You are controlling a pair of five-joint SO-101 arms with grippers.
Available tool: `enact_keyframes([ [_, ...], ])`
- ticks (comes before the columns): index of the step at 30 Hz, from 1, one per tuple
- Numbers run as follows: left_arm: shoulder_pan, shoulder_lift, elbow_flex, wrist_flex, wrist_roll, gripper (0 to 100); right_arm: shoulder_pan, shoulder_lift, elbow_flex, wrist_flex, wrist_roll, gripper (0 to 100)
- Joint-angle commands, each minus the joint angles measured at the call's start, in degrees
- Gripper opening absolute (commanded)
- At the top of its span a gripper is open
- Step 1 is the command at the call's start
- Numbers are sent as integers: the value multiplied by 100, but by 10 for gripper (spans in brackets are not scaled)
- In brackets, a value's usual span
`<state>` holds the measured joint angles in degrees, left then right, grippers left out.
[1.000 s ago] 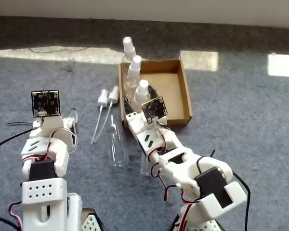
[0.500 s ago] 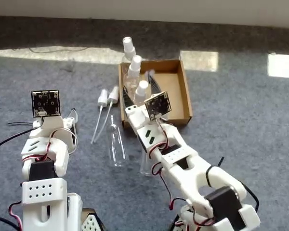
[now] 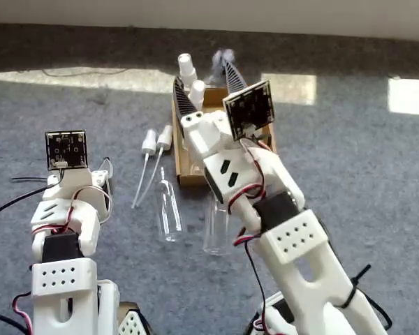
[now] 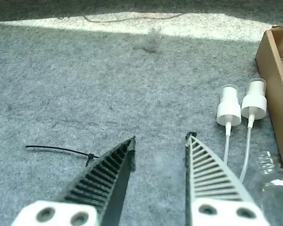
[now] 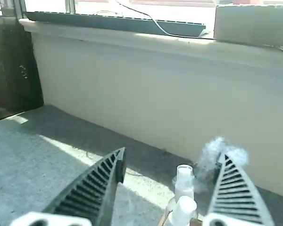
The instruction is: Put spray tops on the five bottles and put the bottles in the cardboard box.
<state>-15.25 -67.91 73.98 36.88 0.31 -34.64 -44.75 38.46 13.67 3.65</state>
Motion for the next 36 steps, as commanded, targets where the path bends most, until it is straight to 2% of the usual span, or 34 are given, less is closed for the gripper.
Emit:
enact_keyframes([
  [1, -295, -31, -409, 0, 18, 171, -382, -787, -268, 1868, -44, 246],
  [4, -585, 136, -1156, 1020, 18, 171, -611, -1112, 163, 2721, -44, 246],
  [6, -699, 479, -1596, 1415, 18, 171, -620, -1182, 391, 3196, -44, 246],
  [13, -822, 2193, -1956, 1240, 18, 172, -514, -1156, 725, 4356, -229, 246],
  [17, -796, 2703, -1938, 862, 35, 172, -154, -1086, 708, 4409, -985, 246],
  [23, -585, 2756, -1912, 870, 44, 171, -57, 470, 629, 4576, -1055, 248],
  [31, -567, 2756, -1903, 870, 44, 172, 4, 2237, -163, 4558, -1213, 250],
  [36, -558, 2756, -1903, 879, 44, 172, -22, 2879, -286, 4066, -1363, 250],
])
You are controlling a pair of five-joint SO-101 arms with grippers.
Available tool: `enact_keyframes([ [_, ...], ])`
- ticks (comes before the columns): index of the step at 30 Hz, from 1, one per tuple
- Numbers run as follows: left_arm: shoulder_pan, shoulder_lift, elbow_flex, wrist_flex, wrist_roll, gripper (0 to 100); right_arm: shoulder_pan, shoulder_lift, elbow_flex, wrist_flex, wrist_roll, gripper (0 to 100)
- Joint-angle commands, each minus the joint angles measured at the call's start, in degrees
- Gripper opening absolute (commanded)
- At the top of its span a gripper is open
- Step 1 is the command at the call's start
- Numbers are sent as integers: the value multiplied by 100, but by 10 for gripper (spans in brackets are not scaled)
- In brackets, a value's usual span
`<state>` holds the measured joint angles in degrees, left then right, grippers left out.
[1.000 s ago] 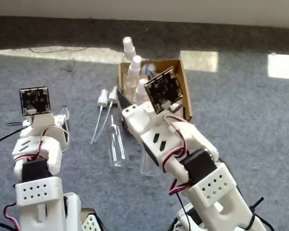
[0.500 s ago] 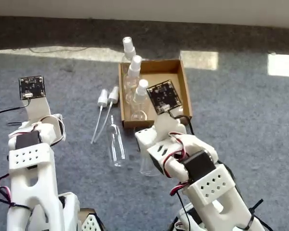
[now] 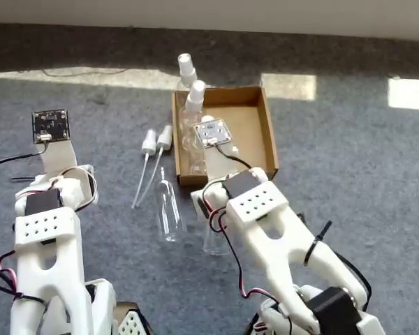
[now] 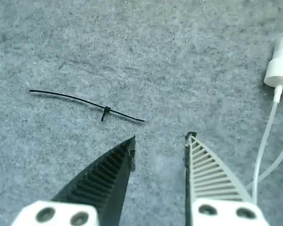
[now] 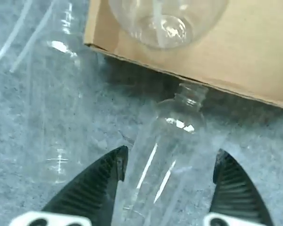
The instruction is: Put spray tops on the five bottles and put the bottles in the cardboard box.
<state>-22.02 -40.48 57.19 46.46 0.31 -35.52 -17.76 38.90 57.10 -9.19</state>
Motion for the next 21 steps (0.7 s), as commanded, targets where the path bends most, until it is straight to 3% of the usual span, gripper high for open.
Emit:
enact_keyframes([
  [1, 119, 13, -224, -79, 44, 172, 66, 286, -330, -338, -79, 250],
  [8, 119, 13, -224, -88, 44, 172, 101, 769, -338, -338, -44, 245],
  [11, 119, 13, -224, -88, 44, 172, 136, 796, -251, -198, -44, 177],
  [15, 119, 13, -224, -88, 44, 172, 567, 646, -13, 40, 132, 1],
  [21, 119, 13, -224, -97, 44, 172, 1596, -409, 857, 119, 1011, 4],
])
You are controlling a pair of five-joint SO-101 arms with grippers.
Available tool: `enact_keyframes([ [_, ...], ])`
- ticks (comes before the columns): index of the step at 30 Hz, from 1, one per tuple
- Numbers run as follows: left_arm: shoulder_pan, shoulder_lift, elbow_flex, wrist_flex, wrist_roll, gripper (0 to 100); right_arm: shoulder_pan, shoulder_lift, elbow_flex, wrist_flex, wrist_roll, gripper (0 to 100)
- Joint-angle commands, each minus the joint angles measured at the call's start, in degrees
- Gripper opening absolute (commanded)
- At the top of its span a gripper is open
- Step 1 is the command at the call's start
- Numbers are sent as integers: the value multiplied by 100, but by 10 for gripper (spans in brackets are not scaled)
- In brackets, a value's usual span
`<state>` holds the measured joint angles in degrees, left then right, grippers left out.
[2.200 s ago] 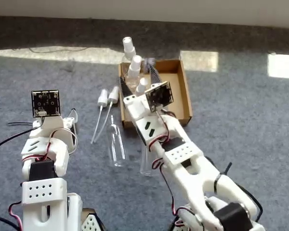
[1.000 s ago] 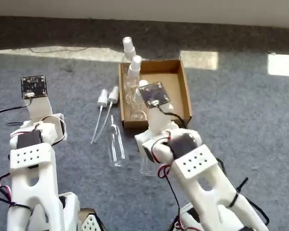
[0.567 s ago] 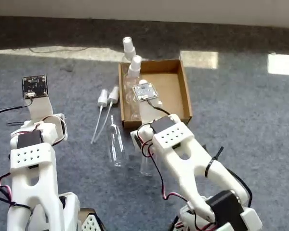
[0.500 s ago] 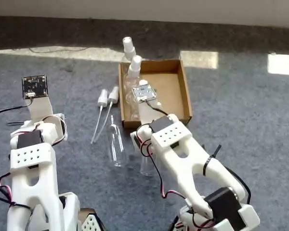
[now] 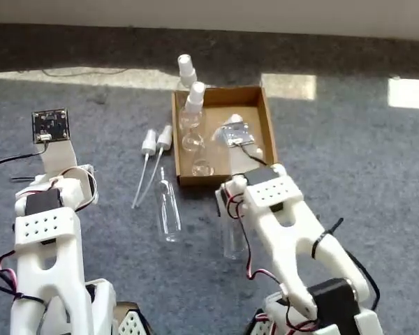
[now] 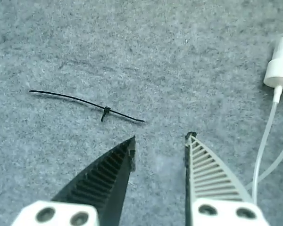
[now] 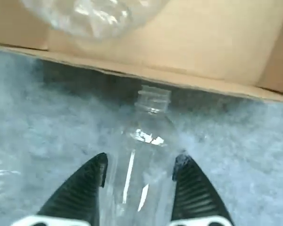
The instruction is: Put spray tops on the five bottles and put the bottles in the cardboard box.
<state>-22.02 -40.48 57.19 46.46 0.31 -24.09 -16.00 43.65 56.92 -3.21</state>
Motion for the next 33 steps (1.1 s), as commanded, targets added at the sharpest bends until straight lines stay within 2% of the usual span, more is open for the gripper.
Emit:
enact_keyframes([
  [1, 119, 13, -224, -97, 44, 172, 593, -822, 514, 207, 607, 4],
  [5, 119, 13, -224, -97, 44, 171, 1429, -1798, 848, 760, 1389, 4],
  [9, 119, 13, -224, -88, 44, 171, 2782, -2176, 462, 1077, 2620, 4],
  [12, 251, 13, -224, -79, 44, 174, 3811, -1851, 40, 629, 3218, 4],
  [15, 453, 13, -224, -70, 26, 174, 4462, -1147, -268, -4, 3534, 4],
  [23, 514, 13, -136, -97, 18, 174, 4892, 1059, -1156, -470, 3587, 4],
  [33, 514, 13, -119, -105, 18, 174, 4884, 2343, -2255, -453, 3569, 4],
])
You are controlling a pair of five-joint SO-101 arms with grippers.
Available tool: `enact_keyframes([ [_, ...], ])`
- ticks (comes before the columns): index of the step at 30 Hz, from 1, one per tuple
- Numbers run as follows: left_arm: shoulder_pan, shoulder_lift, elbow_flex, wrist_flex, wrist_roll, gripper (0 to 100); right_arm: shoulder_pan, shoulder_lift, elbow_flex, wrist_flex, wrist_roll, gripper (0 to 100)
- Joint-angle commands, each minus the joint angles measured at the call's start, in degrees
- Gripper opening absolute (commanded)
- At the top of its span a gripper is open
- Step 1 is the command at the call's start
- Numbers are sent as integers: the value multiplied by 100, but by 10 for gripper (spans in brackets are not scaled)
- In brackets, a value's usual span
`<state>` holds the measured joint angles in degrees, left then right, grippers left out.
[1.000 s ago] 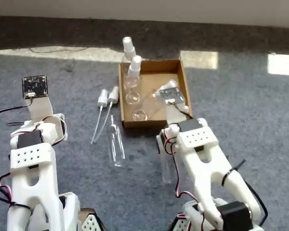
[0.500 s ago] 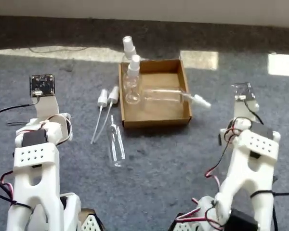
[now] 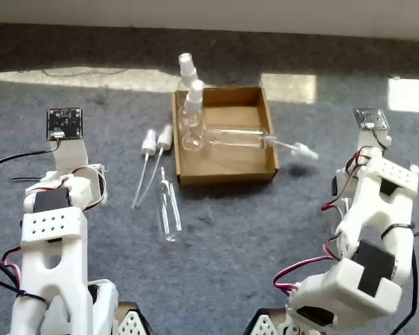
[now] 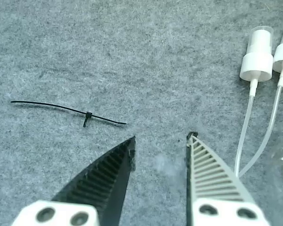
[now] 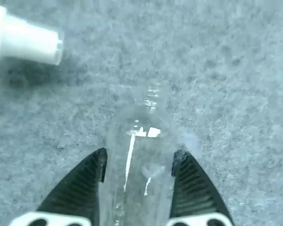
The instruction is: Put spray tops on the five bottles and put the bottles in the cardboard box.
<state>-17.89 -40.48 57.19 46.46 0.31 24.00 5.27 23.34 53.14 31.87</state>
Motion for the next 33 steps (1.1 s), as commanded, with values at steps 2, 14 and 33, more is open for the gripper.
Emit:
enact_keyframes([
  [2, 110, 13, -119, -105, 18, 174, 75, 207, -242, -75, 70, 4],
  [14, 110, 13, -110, -105, 18, 174, 48, 207, -242, -75, 70, 4],
  [33, 110, 13, -110, -105, 18, 175, -189, 198, -286, 505, -167, 173],
])
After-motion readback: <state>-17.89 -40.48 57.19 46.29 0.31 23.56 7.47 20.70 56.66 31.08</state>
